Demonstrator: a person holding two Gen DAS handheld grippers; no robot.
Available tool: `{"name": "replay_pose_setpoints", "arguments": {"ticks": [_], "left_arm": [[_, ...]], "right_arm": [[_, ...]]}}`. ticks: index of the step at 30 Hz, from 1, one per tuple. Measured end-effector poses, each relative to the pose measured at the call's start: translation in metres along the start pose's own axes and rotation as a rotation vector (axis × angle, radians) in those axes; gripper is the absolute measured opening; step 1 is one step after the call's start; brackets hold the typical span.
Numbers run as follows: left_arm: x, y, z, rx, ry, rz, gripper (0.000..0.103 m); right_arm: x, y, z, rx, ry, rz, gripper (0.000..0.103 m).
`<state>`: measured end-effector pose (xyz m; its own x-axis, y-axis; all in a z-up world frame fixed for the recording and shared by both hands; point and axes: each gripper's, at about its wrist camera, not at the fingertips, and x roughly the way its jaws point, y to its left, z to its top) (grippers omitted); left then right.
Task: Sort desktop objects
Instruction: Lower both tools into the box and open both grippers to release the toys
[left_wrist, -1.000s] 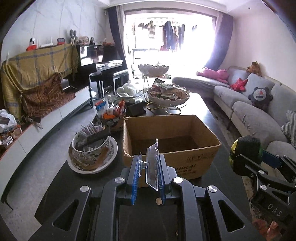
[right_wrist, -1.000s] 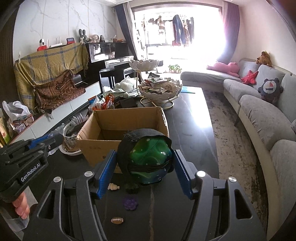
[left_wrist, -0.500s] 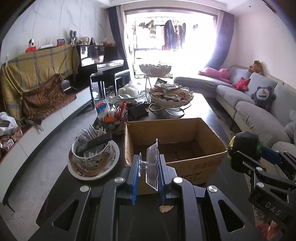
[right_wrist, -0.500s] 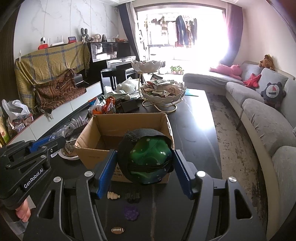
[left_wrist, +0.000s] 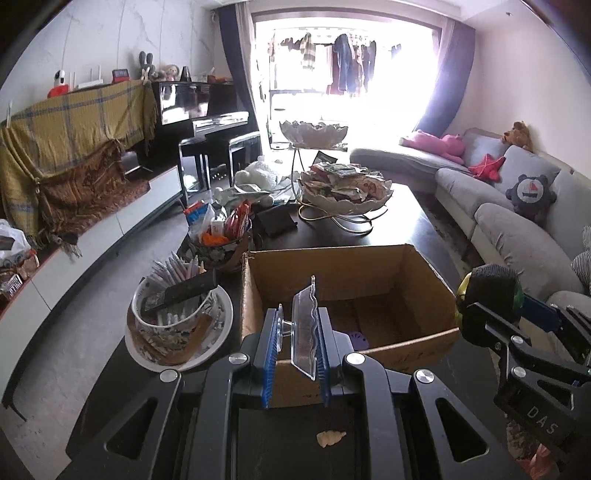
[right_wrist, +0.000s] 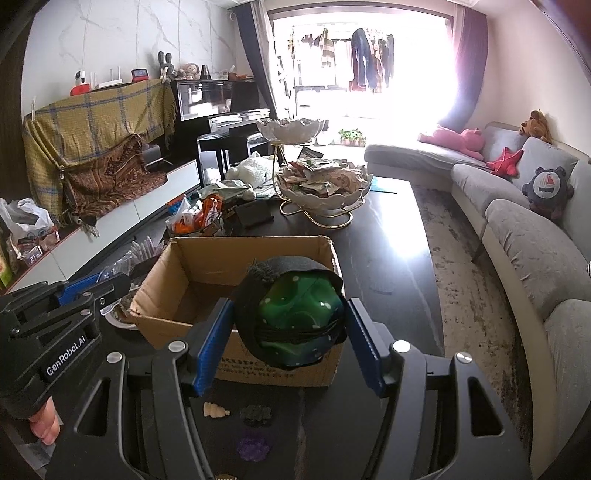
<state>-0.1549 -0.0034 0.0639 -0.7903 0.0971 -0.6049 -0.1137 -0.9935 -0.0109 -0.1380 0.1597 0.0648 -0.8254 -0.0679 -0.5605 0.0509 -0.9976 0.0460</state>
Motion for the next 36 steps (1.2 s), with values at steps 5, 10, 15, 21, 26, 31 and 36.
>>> {"name": "replay_pose_setpoints", "arguments": {"ticks": [5,10,15,21,26,31,36], "left_arm": [[0.016,0.002,0.008,-0.010,0.020,0.002,0.017],[0.033,0.003,0.012,-0.013,0.046,0.003,0.017],[0.047,0.002,0.014,-0.010,0.066,0.002,0.017],[0.060,0.000,0.017,0.000,0.078,0.011,0.017],[0.071,-0.001,0.018,-0.004,0.090,0.022,0.017],[0.081,0.001,0.018,-0.005,0.104,0.033,0.017],[0.084,0.003,0.020,-0.024,0.118,-0.002,0.042]], "right_arm": [[0.014,-0.006,0.006,0.005,0.013,-0.009,0.060],[0.028,-0.009,0.012,0.004,0.022,-0.015,0.060],[0.041,-0.009,0.013,-0.002,0.038,-0.013,0.060],[0.056,-0.008,0.014,-0.009,0.057,-0.011,0.060],[0.069,-0.008,0.015,-0.015,0.073,-0.009,0.060],[0.075,-0.009,0.015,-0.014,0.082,-0.009,0.060],[0.082,-0.007,0.016,-0.023,0.086,-0.002,0.061]]}}
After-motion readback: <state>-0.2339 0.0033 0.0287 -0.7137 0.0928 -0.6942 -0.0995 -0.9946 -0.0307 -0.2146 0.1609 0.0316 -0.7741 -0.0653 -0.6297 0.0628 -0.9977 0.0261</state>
